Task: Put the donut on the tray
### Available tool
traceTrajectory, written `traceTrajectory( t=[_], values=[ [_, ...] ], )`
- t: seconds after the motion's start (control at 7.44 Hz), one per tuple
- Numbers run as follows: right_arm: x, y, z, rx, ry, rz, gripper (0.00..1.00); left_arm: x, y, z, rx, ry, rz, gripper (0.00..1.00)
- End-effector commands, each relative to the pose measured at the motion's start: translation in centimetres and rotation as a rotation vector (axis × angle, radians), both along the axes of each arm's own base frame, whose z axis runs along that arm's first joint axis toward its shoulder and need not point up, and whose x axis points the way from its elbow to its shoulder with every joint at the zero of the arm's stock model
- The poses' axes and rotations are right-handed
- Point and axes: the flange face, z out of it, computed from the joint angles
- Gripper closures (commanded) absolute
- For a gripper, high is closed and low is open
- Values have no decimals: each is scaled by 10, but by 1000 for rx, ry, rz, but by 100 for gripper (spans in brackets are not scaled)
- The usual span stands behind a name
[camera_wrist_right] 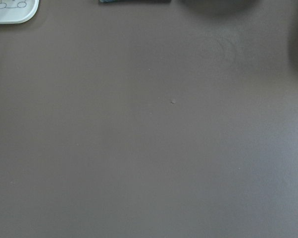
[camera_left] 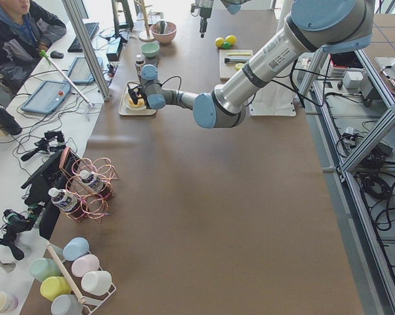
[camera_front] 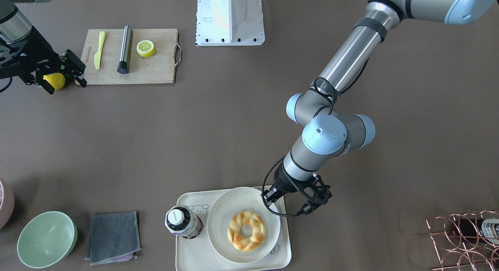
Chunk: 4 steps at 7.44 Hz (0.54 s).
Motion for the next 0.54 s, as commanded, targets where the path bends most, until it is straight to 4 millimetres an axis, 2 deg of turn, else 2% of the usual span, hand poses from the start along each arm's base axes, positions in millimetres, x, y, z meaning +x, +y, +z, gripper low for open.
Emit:
traceTrajectory(
  t=[0.0,0.13,0.27,0.4],
  values=[
    [3,0,3,-1,3,3,0,-1,1,-4,18,7,8,19],
    [4,-1,4,-4,5,7,0,-16,4,-6,81,5,40,20],
    [5,-3,8,-12,12,12,0,-62,31,29,163,-37,139,19],
    [9,-10,19,-9,32,7,0,-133,48,46,235,-109,284,19]
  ],
)
